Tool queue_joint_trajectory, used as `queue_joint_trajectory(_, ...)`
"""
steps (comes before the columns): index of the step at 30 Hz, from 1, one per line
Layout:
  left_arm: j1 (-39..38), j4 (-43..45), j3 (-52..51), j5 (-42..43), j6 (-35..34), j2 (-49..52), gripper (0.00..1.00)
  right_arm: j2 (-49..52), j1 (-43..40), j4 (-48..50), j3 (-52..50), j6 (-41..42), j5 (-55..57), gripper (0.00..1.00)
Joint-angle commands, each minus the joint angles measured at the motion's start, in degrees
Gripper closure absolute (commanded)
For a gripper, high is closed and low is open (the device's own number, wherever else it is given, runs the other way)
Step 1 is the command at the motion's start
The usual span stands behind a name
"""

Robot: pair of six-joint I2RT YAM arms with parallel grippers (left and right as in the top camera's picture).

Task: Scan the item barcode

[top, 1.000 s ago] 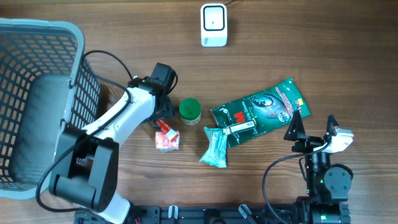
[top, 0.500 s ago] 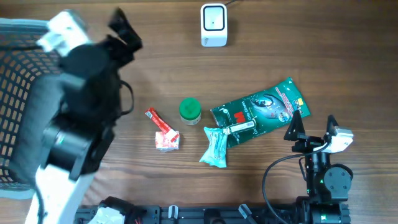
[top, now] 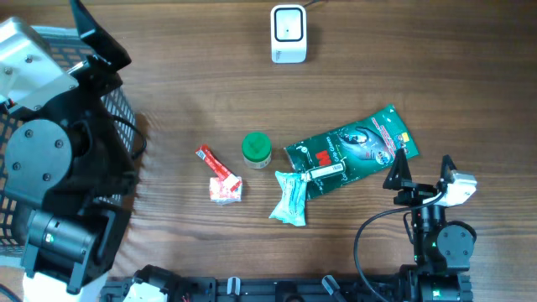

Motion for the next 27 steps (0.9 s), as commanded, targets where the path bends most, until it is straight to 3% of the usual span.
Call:
queue_joint_trajectory(1,0.17,0.0,0.0,-0.85,1.99,-2.86,0.0,-0.35,0.24,0.17,-0.07,-0.96,-0.48,0.0)
queue_joint_trajectory(5,0.17,-1.57,0.0,1.11,0.04,-8.96,0.0,-0.35,0.24,0.28,-0.07,-0.83,-0.55,0.0)
queue_joint_trajectory(8,0.17,-5.44,0.0,4.55,-4.57,-15.15,0.0,-0.35,0.24,-0.26,-0.07,7.82,-6.84,0.0)
queue_joint_trajectory(10,0.2,-6.67,0.0,7.3,-4.7,-18.38,0.0,-0.35,0.26,0.11,-0.07,17.38,-11.23,0.0)
queue_joint_trajectory(14,0.2,-7.19,-0.37,8.46,-5.01,-26.67,0.0,-0.35,0.26,1.25,-0.07,44.11,-23.91,0.0)
queue_joint_trajectory(18,0.2,-9.55,-0.66,13.6,-10.8,-34.73,0.0,-0.35,0.24,1.66,-0.07,61.94,-25.86,0.0)
queue_joint_trajectory(22,0.52,-10.19,-0.68,15.63,-10.91,-39.3,0.0,-0.35,0.24,4.79,0.02,51.41,-34.34,0.0)
queue_joint_trajectory(27,3.39,-10.19,-0.7,15.87,-10.91,-44.44,0.0,2.67,0.26,2.19,3.8,47.28,-37.62,0.01)
